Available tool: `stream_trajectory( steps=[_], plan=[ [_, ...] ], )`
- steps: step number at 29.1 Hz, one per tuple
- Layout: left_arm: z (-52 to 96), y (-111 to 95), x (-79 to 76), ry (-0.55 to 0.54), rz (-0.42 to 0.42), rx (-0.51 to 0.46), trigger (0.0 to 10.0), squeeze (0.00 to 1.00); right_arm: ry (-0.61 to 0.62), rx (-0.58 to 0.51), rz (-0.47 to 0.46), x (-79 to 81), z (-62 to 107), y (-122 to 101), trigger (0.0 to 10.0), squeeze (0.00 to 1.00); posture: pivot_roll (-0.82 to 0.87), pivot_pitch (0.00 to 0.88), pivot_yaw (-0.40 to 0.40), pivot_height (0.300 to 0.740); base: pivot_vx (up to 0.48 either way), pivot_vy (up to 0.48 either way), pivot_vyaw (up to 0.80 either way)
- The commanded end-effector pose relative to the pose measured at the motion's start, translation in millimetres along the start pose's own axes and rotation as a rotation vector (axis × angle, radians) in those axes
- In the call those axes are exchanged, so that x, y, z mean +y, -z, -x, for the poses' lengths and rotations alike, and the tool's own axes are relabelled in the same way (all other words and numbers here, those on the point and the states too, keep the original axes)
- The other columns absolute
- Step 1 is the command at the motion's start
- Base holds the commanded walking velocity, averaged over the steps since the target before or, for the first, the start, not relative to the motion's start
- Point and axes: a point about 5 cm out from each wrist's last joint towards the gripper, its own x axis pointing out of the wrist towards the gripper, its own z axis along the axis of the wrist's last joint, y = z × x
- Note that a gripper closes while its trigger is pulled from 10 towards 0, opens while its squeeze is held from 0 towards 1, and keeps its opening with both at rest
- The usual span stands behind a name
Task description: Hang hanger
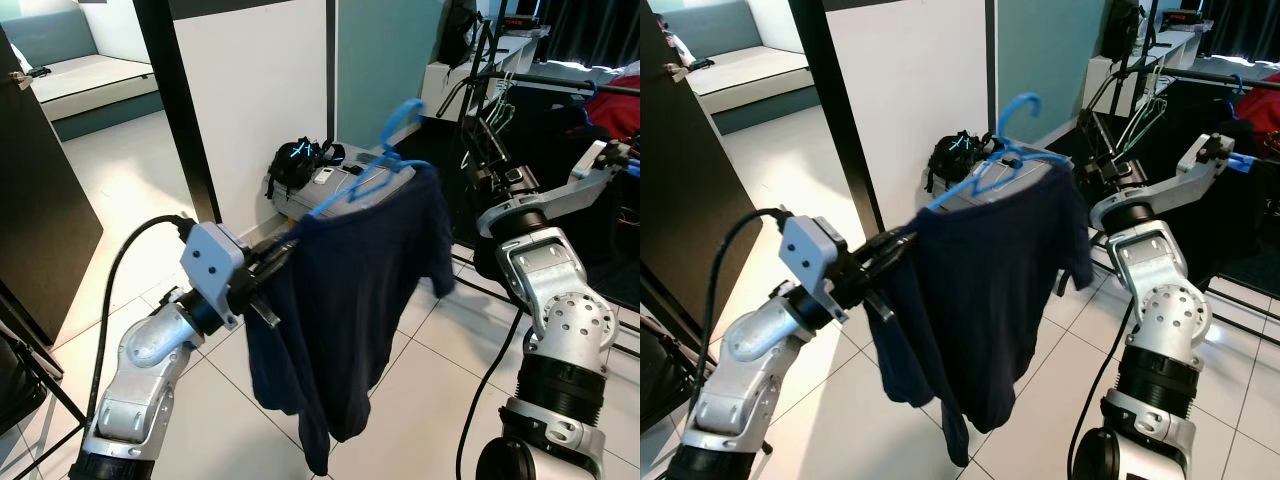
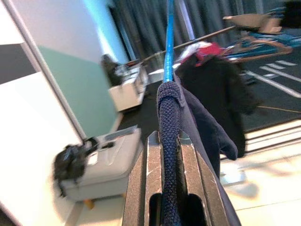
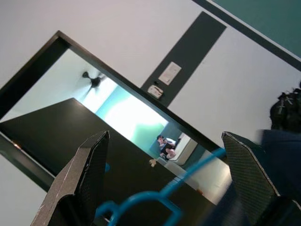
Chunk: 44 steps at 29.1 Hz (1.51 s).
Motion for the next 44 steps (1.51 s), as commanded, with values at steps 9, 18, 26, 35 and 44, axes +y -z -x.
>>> stream_trajectory(
  steps=[9,18,26,35,44],
  plan=[
    [-4.5,-18,5.7,-0.070,-0.046,-0.112,10.0,0.00,0.238,0.064,0.058,-32.9,4.6,17,10.0,0.00,-0.06,0.000,0.024,0.735,0.000,0.000,0.00],
    [-6.5,-20,-4.9,-0.025,-0.047,-0.126,10.0,0.00,0.211,0.090,0.072,-27.3,-1.4,22,10.0,0.00,-0.06,0.000,0.023,0.735,0.000,0.000,0.00],
    [-8.8,-18,-13.3,0.000,-0.046,-0.130,10.0,0.00,0.177,0.102,0.082,-17.5,-12.1,25,10.0,0.00,-0.06,0.000,0.024,0.735,0.000,0.000,0.00],
    [-10.8,-25,-21.8,0.036,-0.051,-0.157,10.0,0.00,0.224,0.149,0.129,-18.6,-18.1,36,10.0,0.00,-0.06,0.000,0.020,0.735,0.000,0.000,0.00],
    [-11.3,-30,-30.8,0.076,-0.059,-0.179,10.0,0.00,0.265,0.139,0.146,-22.4,-22.0,35,10.0,0.00,-0.06,0.000,0.015,0.735,0.000,0.000,0.00]
  ],
)
